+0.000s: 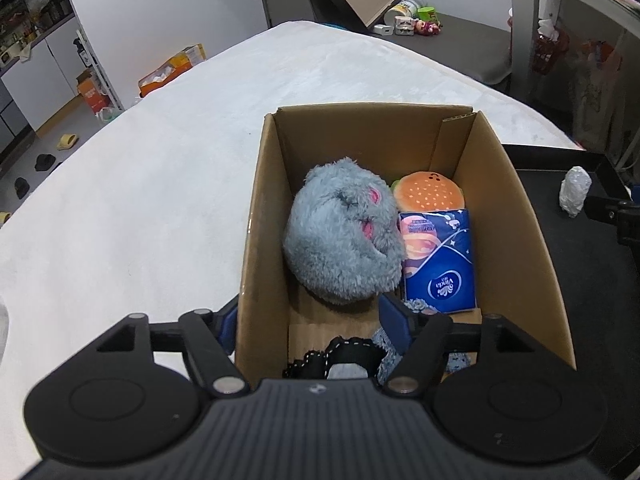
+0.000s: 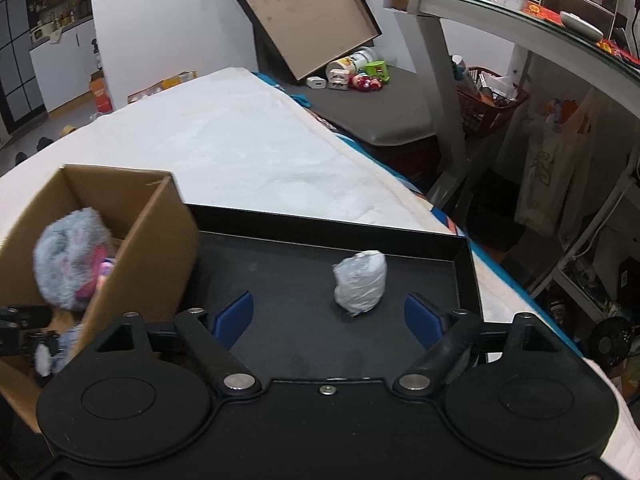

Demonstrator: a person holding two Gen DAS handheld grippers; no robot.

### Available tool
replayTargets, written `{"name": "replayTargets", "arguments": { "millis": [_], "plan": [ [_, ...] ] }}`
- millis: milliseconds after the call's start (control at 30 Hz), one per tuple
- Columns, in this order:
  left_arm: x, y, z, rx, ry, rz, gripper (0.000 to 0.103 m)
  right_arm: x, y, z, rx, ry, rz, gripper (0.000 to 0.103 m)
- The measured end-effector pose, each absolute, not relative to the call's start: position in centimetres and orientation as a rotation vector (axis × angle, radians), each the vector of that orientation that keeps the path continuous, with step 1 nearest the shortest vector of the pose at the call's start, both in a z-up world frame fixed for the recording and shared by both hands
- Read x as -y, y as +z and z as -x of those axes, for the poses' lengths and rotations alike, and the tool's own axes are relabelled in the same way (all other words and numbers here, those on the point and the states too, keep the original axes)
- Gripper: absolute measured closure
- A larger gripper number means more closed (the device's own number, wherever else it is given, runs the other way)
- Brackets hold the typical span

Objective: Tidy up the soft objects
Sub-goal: 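Grasp the white plastic-wrapped ball with the right gripper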

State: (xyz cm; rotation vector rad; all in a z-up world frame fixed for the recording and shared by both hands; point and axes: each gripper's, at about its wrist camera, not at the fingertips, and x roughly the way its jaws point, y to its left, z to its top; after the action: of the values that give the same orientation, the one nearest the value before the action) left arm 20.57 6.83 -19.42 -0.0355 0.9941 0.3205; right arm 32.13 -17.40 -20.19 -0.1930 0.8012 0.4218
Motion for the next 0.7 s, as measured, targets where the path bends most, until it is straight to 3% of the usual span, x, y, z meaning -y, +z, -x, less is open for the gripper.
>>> {"name": "replayTargets", "arguments": {
  "millis": [400,700],
  "plan": [
    [-6.0,-20.2,-22.0,-1.042,0.373,-0.032,0.032,18.3,-22.4,-34.5,-0.793,0.453,0.189,0.022],
    [-5.6,-20.5,-22.3,-1.065,0.387,-0.062,0.029,18.2,-23.6,-35.7,-0.802,0.453,0.176,0.032]
  ]
}}
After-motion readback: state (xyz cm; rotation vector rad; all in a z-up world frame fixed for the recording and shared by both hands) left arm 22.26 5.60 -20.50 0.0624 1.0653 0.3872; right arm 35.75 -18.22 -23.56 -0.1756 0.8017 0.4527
